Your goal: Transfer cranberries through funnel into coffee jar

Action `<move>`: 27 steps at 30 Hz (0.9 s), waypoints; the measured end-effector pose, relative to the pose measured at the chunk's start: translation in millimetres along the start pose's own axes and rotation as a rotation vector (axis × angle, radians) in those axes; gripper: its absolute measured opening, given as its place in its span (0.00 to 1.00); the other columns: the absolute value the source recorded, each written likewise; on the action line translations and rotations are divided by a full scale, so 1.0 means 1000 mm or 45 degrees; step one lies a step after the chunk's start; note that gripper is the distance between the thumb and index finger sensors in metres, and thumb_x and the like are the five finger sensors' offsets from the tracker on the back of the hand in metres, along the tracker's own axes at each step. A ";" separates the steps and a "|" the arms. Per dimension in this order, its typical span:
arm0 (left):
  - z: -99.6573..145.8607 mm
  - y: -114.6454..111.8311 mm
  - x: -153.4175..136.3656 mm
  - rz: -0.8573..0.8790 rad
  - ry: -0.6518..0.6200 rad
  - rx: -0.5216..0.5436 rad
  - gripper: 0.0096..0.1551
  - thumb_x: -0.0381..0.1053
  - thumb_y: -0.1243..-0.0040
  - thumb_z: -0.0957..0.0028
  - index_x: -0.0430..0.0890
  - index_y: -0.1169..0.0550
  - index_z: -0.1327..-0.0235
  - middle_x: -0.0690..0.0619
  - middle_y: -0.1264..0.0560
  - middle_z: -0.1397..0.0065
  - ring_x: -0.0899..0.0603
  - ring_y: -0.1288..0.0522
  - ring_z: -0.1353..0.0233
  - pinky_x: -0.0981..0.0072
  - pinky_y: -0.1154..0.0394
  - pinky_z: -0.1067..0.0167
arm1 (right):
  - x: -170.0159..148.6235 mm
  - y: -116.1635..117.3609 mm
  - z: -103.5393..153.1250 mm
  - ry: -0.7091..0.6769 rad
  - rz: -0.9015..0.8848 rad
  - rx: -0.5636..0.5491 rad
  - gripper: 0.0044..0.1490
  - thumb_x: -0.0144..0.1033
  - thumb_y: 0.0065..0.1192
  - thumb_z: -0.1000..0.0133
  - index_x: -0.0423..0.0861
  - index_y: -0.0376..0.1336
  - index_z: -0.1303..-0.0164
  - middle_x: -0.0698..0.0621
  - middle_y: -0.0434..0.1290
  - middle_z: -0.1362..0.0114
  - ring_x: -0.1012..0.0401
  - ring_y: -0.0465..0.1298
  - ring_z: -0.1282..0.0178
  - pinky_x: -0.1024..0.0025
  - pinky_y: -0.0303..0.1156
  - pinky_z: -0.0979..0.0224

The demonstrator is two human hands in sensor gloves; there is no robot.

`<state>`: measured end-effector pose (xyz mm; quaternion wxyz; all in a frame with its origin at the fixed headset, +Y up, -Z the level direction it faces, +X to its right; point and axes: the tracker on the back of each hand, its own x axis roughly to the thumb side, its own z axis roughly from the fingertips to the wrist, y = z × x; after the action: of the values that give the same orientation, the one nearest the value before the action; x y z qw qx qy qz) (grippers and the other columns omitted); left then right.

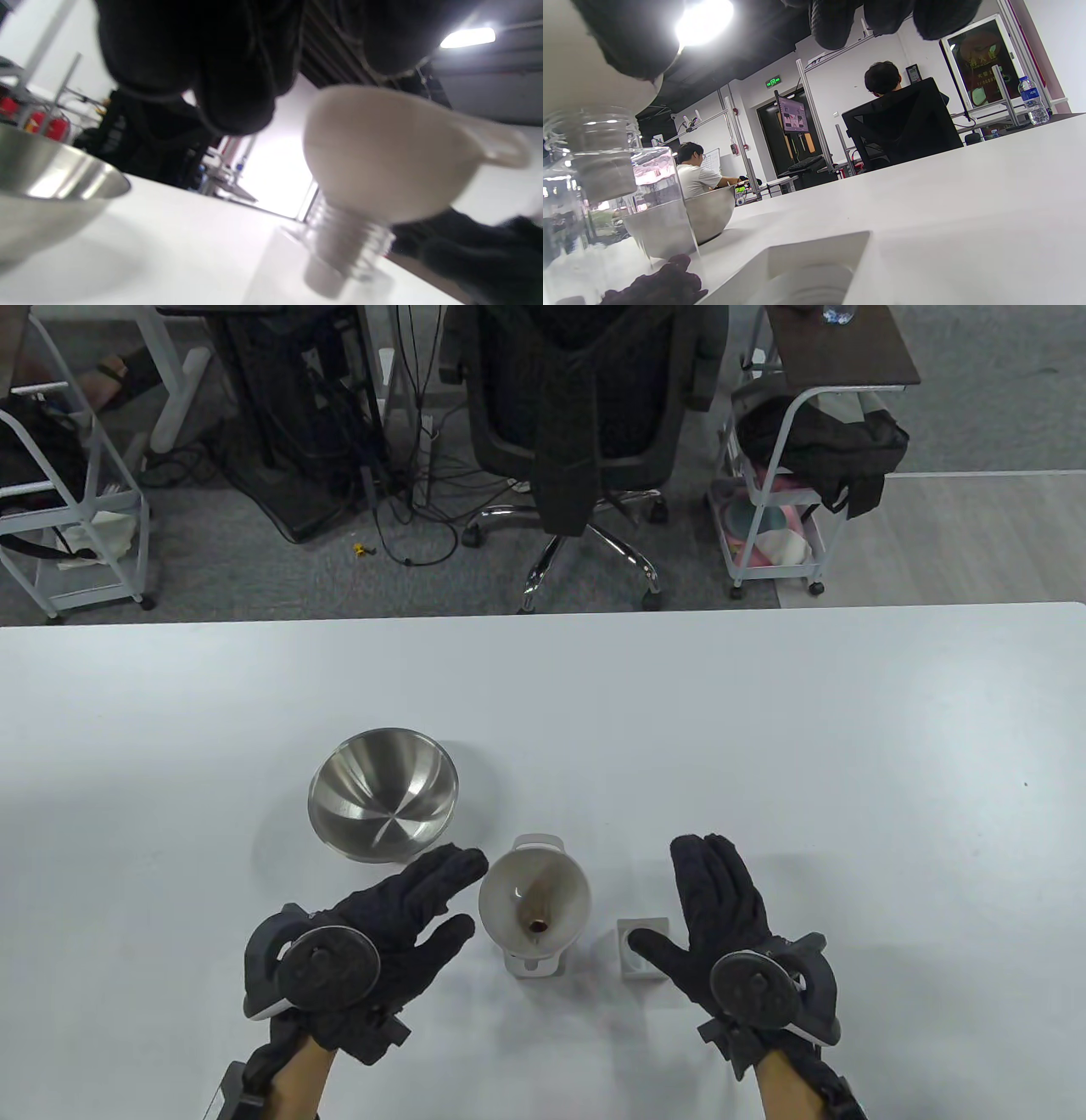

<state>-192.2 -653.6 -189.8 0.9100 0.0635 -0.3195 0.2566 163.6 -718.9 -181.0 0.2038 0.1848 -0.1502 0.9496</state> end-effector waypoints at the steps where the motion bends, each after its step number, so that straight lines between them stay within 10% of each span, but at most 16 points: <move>1: -0.002 -0.002 0.001 0.005 -0.019 -0.042 0.38 0.61 0.41 0.41 0.64 0.41 0.19 0.39 0.29 0.22 0.39 0.15 0.44 0.49 0.19 0.50 | 0.000 0.000 0.000 0.000 0.000 -0.001 0.66 0.67 0.60 0.42 0.41 0.34 0.10 0.35 0.51 0.10 0.30 0.51 0.12 0.33 0.57 0.21; 27: -0.006 -0.018 0.036 -0.551 -0.136 0.063 0.32 0.67 0.36 0.51 0.59 0.24 0.33 0.44 0.23 0.28 0.44 0.13 0.48 0.53 0.18 0.51 | 0.000 0.001 0.000 0.002 0.002 0.011 0.66 0.67 0.60 0.42 0.42 0.34 0.10 0.35 0.50 0.10 0.30 0.51 0.12 0.33 0.57 0.21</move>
<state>-156.0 -651.8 -171.2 0.9238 0.1662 -0.3398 0.0595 163.5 -719.5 -181.6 0.2024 0.1849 -0.1463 0.9505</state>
